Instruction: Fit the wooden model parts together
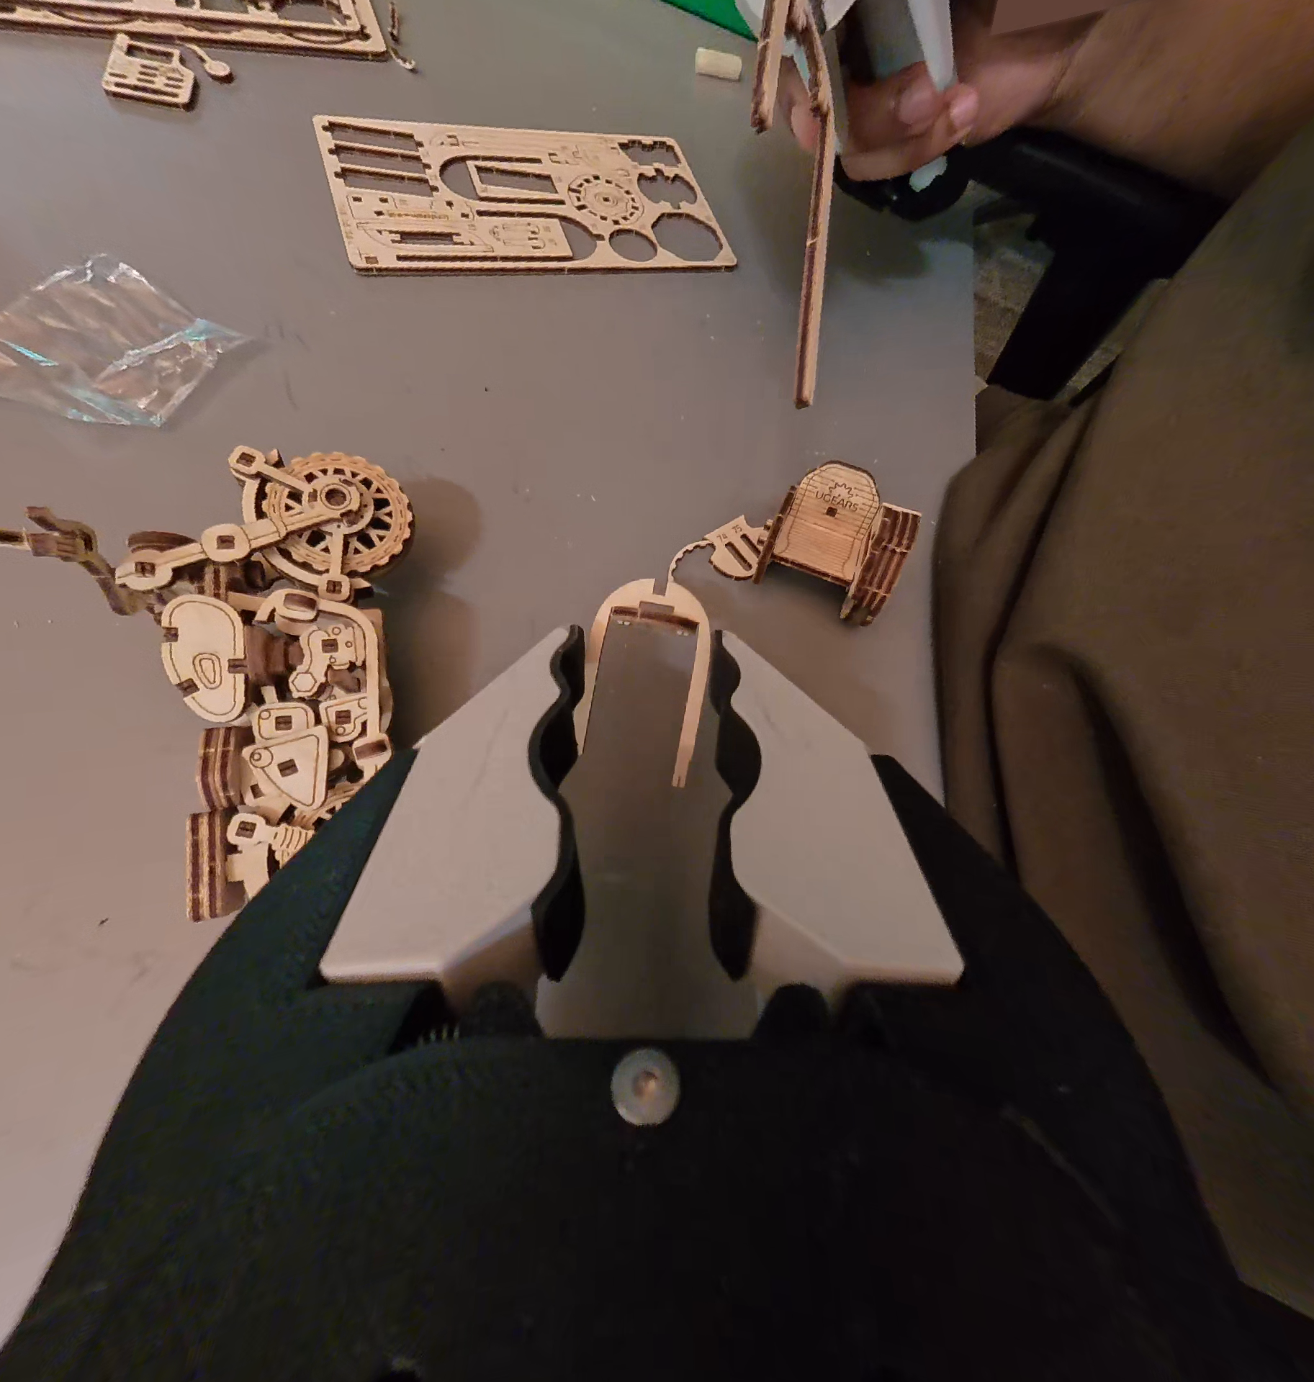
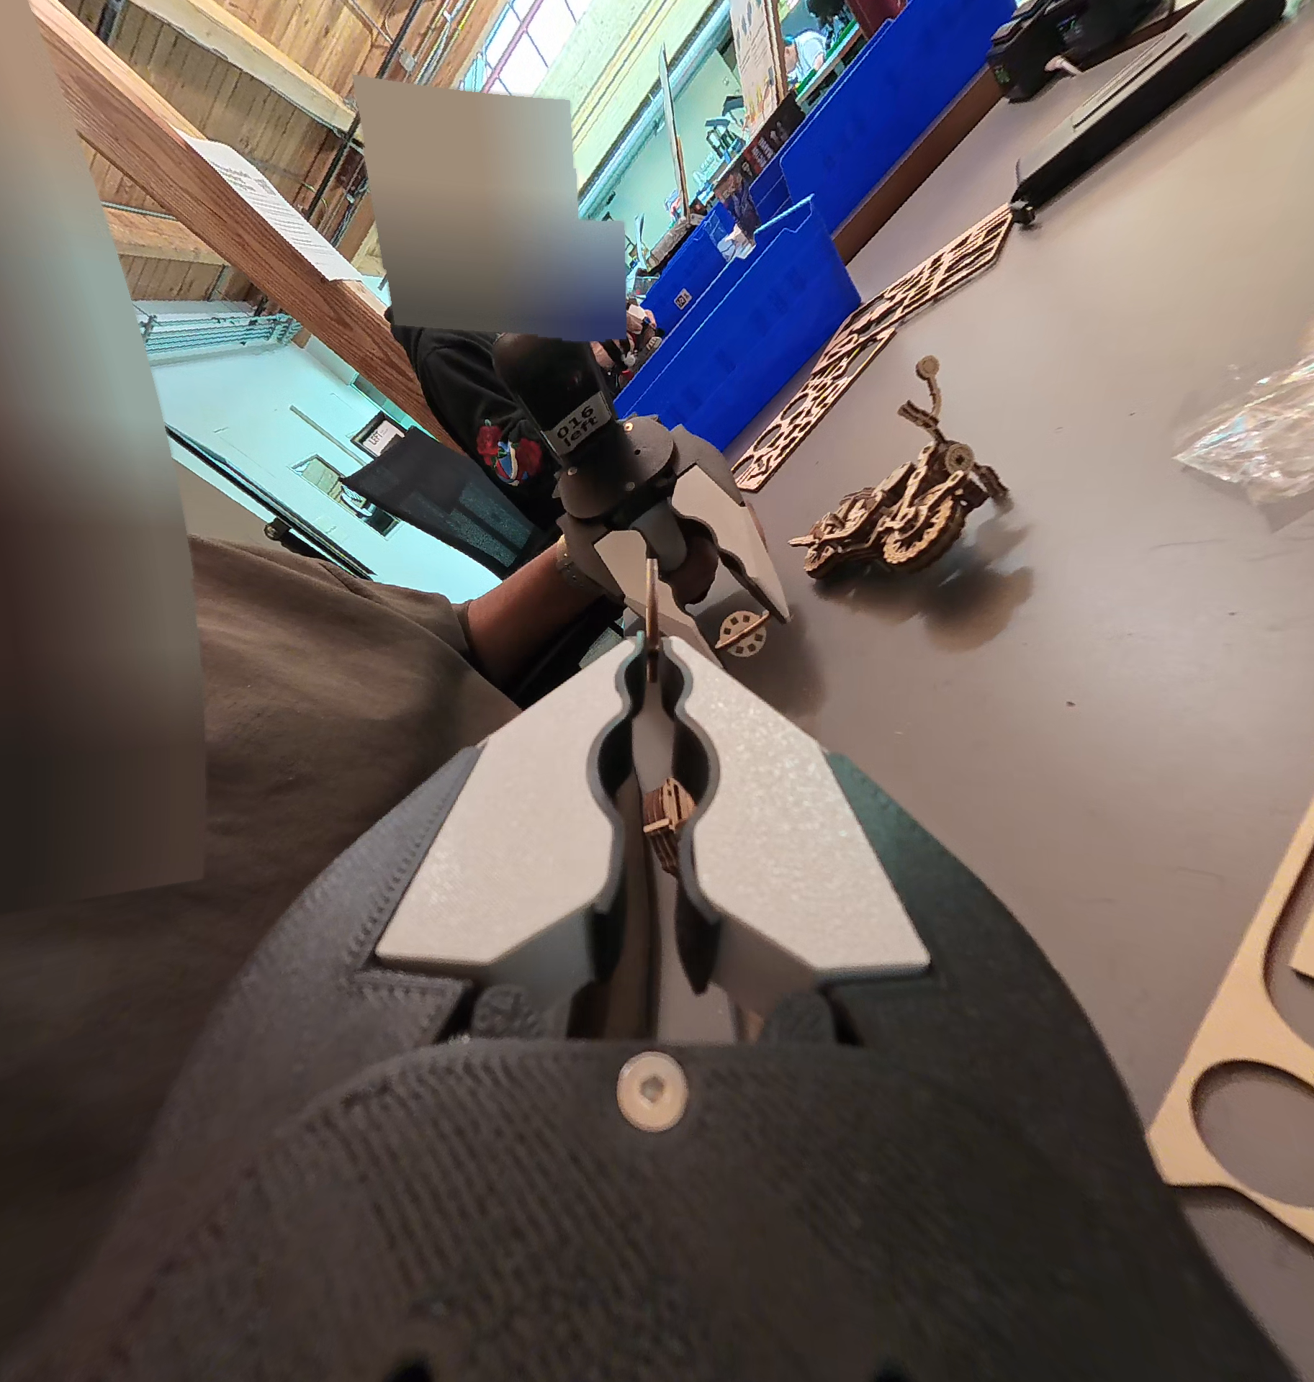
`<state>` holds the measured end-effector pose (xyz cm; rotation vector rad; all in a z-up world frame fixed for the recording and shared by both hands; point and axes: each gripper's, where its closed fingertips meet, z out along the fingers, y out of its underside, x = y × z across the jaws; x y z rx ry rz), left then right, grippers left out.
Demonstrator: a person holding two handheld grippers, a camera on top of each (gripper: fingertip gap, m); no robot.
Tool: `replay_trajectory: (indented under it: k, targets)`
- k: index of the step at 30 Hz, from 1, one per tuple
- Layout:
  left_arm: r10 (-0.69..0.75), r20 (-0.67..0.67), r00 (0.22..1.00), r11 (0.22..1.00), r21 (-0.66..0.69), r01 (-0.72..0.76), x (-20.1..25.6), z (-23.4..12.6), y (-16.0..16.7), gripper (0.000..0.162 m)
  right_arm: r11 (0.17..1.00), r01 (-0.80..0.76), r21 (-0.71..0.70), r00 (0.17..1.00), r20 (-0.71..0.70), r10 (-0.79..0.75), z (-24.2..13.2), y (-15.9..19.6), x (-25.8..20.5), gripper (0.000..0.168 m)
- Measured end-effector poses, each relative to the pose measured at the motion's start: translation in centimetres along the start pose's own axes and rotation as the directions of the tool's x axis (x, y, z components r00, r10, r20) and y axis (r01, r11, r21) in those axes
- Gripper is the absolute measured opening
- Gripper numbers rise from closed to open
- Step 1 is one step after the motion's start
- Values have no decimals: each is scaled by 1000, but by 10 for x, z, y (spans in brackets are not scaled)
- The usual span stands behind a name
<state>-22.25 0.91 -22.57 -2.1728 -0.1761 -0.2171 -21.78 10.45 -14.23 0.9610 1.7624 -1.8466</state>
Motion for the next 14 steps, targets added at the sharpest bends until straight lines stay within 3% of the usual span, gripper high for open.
replay_trajectory:
  k: [14]
  targets:
    - [-51, -16, 999, 997, 64, 52, -6, -3, -10, 32, 997, -60, 43, 998, 5, 60, -6, -7, 10, 0]
